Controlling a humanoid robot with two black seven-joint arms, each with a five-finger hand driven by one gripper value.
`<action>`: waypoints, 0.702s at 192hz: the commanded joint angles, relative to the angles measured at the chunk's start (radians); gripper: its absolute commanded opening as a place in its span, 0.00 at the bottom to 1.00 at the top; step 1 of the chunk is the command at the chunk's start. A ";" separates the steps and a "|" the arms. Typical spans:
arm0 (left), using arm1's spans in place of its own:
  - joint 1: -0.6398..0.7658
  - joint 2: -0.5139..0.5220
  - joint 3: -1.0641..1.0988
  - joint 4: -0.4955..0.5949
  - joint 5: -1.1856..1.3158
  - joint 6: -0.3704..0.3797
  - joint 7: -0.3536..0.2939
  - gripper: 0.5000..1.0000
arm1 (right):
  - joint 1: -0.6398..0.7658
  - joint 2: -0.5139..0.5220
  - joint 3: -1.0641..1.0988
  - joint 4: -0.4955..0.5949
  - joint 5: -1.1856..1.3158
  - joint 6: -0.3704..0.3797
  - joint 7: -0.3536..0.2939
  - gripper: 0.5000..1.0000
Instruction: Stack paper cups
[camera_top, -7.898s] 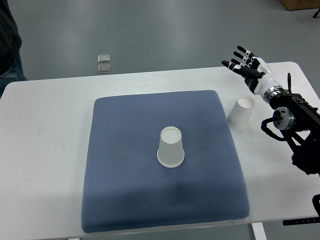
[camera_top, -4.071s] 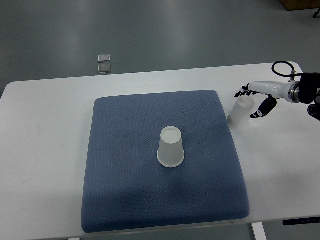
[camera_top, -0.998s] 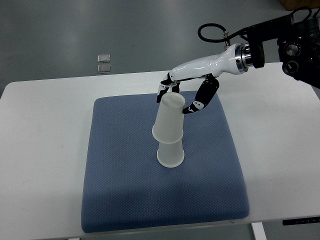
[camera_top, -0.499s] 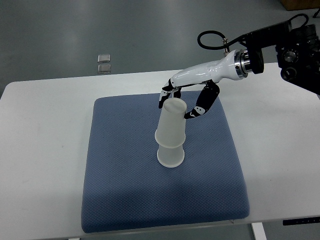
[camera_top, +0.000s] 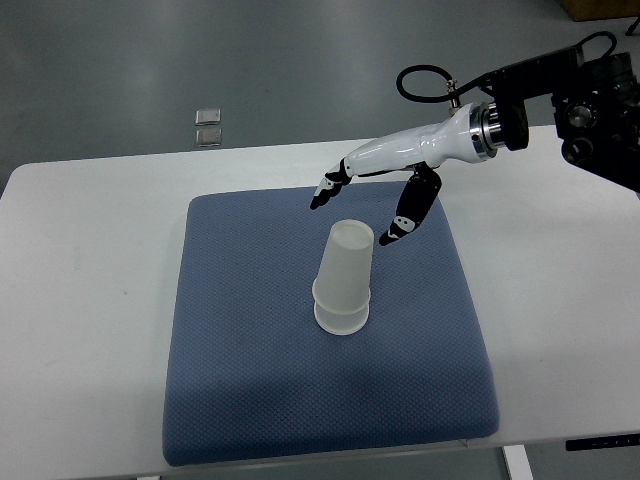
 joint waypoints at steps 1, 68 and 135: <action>0.000 0.000 0.000 0.000 -0.001 0.000 0.000 1.00 | 0.000 -0.002 0.003 0.000 0.002 0.000 0.000 0.72; 0.000 0.000 0.001 0.000 -0.001 0.000 0.000 1.00 | -0.161 -0.004 0.177 -0.146 0.149 -0.083 -0.064 0.72; 0.000 0.000 0.001 0.000 -0.001 0.000 0.000 1.00 | -0.336 0.118 0.365 -0.406 0.613 -0.418 -0.161 0.72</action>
